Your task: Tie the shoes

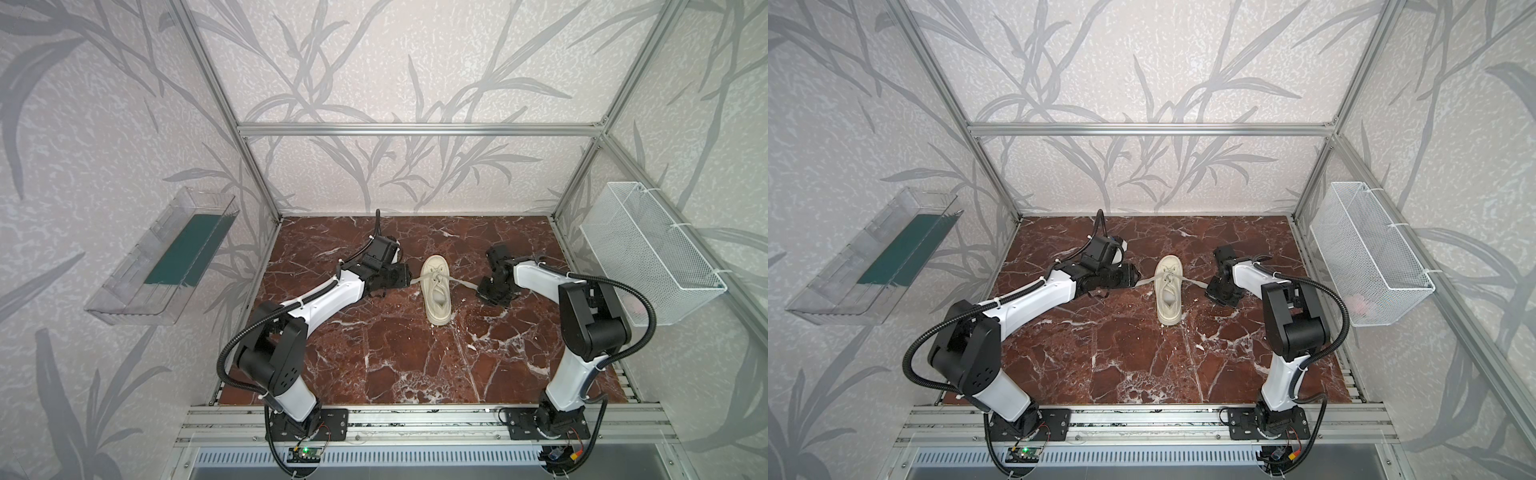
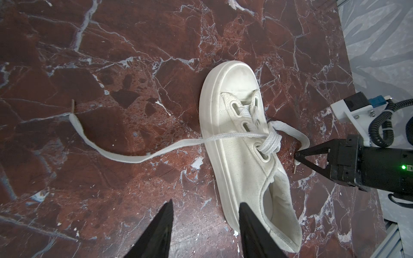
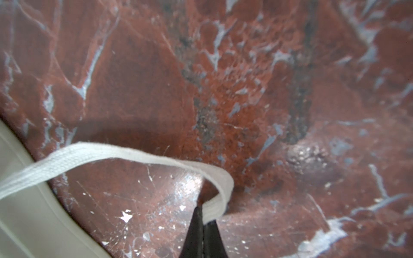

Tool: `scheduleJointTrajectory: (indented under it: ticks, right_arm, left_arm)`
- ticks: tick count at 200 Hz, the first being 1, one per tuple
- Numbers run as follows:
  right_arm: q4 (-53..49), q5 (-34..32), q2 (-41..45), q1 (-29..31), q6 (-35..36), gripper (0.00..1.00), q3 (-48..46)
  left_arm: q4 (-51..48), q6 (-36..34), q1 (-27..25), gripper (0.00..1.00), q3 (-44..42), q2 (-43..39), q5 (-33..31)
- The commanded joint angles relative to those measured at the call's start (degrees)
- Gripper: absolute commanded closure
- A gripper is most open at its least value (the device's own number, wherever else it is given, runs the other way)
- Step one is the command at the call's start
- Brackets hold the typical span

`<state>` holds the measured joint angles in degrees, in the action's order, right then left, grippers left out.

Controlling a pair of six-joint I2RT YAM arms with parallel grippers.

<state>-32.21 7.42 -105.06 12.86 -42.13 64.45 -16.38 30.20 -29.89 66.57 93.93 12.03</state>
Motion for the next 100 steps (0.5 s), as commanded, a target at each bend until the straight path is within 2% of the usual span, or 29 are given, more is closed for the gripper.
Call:
scheduleJointTrajectory:
  ticks: [1,55,100]
  right_arm:
    - [2.06,3.68,2.21,-0.62,-2.08,1.0,-1.34]
    - [11.48,15.69,5.21,-0.73,-8.86,1.0,-0.85]
    - [17.5,23.08,1.63,0.27,-12.98,1.0,2.86]
  left_arm:
    - [-2.1,0.95,-0.2,0.5,-0.21,-1.92,1.11]
    - [-1.6,2.35,-2.54,0.5,0.99,0.23,3.1]
    - [-0.93,3.08,-3.82,0.5,2.97,2.86,3.7]
